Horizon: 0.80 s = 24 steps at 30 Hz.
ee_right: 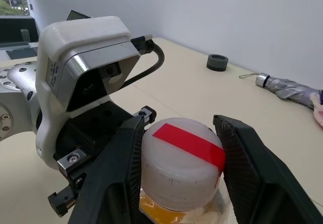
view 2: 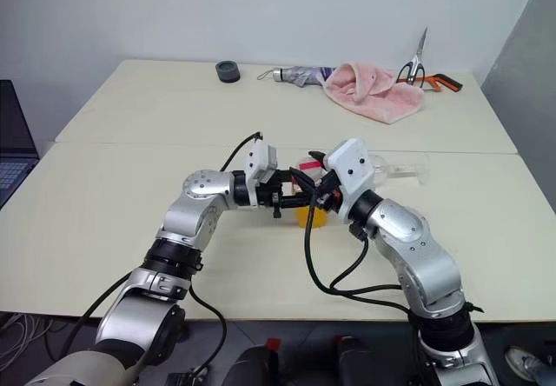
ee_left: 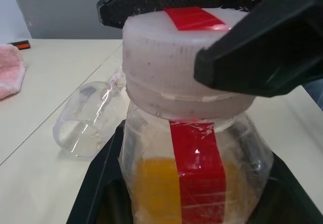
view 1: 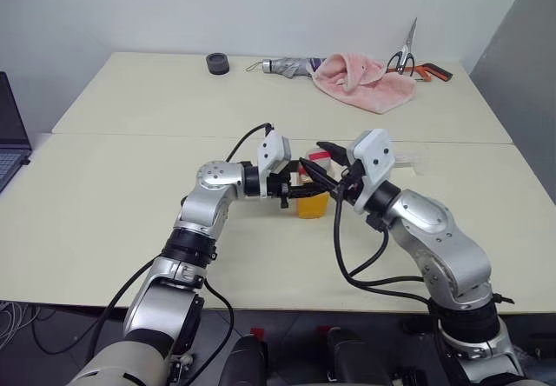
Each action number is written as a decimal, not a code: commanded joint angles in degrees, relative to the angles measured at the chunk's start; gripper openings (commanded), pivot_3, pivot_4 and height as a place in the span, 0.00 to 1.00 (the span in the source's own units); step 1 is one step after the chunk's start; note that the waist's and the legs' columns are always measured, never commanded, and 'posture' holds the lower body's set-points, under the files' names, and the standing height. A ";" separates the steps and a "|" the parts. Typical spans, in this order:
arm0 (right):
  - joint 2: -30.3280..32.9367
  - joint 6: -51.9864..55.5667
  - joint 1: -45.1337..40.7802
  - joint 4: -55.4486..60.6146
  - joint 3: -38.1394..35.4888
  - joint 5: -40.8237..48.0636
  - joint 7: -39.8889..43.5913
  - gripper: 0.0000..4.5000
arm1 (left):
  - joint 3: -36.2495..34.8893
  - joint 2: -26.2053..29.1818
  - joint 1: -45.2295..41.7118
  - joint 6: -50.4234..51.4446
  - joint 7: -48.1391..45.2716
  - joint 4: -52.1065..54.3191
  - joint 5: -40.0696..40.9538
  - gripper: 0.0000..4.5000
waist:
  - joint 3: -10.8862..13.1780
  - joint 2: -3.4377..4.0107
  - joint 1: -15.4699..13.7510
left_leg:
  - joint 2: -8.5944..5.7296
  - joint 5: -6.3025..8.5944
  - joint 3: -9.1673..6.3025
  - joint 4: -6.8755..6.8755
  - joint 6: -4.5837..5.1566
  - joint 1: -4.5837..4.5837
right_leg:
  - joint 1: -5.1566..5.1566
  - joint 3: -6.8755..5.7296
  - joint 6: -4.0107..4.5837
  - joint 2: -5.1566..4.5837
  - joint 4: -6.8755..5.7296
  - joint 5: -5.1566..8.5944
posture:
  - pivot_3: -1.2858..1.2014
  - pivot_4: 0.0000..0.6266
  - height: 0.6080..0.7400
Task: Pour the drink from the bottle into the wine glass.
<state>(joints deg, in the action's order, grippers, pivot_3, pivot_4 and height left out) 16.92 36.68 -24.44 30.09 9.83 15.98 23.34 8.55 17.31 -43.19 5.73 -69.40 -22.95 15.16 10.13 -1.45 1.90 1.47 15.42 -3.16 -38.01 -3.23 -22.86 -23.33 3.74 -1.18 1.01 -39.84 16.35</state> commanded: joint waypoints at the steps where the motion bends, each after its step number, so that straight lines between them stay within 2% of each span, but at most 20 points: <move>1: 3.41 -2.89 -1.91 -1.76 -0.98 3.24 8.25 0.41 | -1.03 0.05 -1.46 -1.05 -0.31 1.60 1.03 0.42 | 0.00 0.00 0.01 | 0.00 0.00 0.00 0.00 0.00 0.00 | 0.00 0.00 0.00 0.00 0.00 0.00 | 0.52 0.24 1.00; 3: 6.67 -6.71 -3.60 -5.81 -3.08 7.98 18.53 0.41 | -0.97 0.08 -1.54 -0.96 -0.70 1.77 1.22 0.42 | 0.00 0.00 0.00 | -0.02 0.00 0.01 -0.02 0.00 0.01 | 0.01 -0.01 0.00 0.00 0.01 0.00 | 0.52 0.24 1.00; 6: 13.72 -10.19 -9.60 -15.02 -2.48 8.95 32.18 0.41 | -0.41 0.33 -1.74 -1.22 -2.14 1.66 1.08 0.42 | 0.04 0.02 0.02 | -0.05 0.01 0.01 -0.02 0.01 0.02 | 0.03 -0.02 0.00 -0.01 0.02 0.00 | 0.52 0.24 1.00; 9: 16.04 -10.46 -15.81 -23.57 -2.63 9.95 38.27 0.41 | -0.13 0.39 -1.91 -1.55 -2.74 1.70 0.96 0.42 | 0.05 0.02 0.20 | -0.01 0.01 0.02 -0.01 0.02 0.05 | 0.03 -0.03 0.00 0.01 0.01 0.00 | 0.52 0.24 1.00; 11: 17.11 -9.05 -16.83 -25.41 -2.68 10.99 40.97 0.41 | -0.28 0.33 -1.86 -1.52 -2.47 1.93 1.04 0.41 | 0.05 0.03 0.15 | 0.04 0.01 -0.03 0.02 0.02 0.05 | 0.03 -0.06 0.01 0.06 0.00 0.00 | 0.52 0.24 1.00; 14: 17.30 -9.65 -16.18 -25.10 -3.74 10.55 40.27 0.41 | -0.43 0.43 -1.55 -1.12 -1.96 2.53 1.15 0.41 | 0.06 0.04 0.02 | 0.04 0.01 -0.05 0.02 0.02 0.02 | 0.03 -0.07 0.02 0.03 0.03 0.00 | 0.52 0.24 1.00; 21: 16.73 -6.29 -9.47 -14.69 -10.96 13.76 31.49 0.94 | -0.35 0.49 -1.47 -0.71 -1.32 2.57 1.23 0.41 | 0.07 0.04 -0.12 | 0.01 0.01 -0.03 -0.01 0.02 -0.03 | 0.01 -0.04 0.02 -0.10 0.02 0.00 | 0.52 0.24 1.00; 24: 15.97 -4.64 -3.66 -5.17 -14.03 14.25 24.74 0.95 | -0.41 0.26 -1.74 -0.86 -1.11 2.16 1.08 0.41 | 0.07 0.04 -0.18 | 0.01 0.01 -0.05 0.00 0.02 -0.05 | 0.01 -0.06 0.01 -0.10 0.02 0.01 | 0.52 0.24 1.00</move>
<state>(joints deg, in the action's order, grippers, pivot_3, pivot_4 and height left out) 32.98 31.72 -29.05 19.48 -1.97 29.14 51.03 8.89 17.73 -43.56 5.69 -70.63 -22.63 15.32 10.20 -1.40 1.72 1.48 15.43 -3.23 -38.00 -3.21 -22.92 -23.32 3.68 -1.17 0.91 -39.79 16.36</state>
